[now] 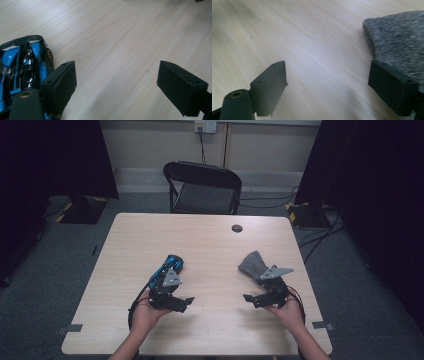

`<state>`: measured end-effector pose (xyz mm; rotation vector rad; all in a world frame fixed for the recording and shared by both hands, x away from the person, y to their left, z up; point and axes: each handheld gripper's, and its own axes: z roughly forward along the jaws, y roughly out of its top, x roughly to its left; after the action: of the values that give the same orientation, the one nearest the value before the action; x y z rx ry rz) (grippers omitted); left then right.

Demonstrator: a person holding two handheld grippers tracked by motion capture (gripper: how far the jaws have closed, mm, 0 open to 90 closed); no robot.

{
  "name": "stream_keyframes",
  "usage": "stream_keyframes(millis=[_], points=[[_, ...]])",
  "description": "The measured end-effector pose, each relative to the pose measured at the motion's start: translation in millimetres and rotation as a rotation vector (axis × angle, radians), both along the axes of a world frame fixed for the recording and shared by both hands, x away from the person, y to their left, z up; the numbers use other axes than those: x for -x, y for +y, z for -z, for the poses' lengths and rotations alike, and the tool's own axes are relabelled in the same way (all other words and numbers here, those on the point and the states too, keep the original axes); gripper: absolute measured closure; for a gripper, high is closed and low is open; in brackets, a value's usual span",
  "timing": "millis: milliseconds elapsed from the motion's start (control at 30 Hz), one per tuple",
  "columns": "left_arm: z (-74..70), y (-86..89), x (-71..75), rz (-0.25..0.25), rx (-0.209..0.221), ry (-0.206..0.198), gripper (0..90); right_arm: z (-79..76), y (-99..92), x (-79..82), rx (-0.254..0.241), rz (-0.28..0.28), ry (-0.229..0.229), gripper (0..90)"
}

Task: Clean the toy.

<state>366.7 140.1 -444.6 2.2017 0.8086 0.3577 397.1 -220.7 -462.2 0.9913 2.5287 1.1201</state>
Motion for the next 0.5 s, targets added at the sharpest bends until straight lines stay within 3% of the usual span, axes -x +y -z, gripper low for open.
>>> stream_keyframes(millis=[267,500], points=[[7.4,-4.0,8.5,0.053,-0.006,0.033,10.6,2.3,6.8,9.8,-0.005,-0.042,0.007,14.3],[20.3,-12.1,15.6,0.1,-0.003,0.062,10.6,15.3,11.1,20.2,0.031,-0.078,0.017,14.3]])
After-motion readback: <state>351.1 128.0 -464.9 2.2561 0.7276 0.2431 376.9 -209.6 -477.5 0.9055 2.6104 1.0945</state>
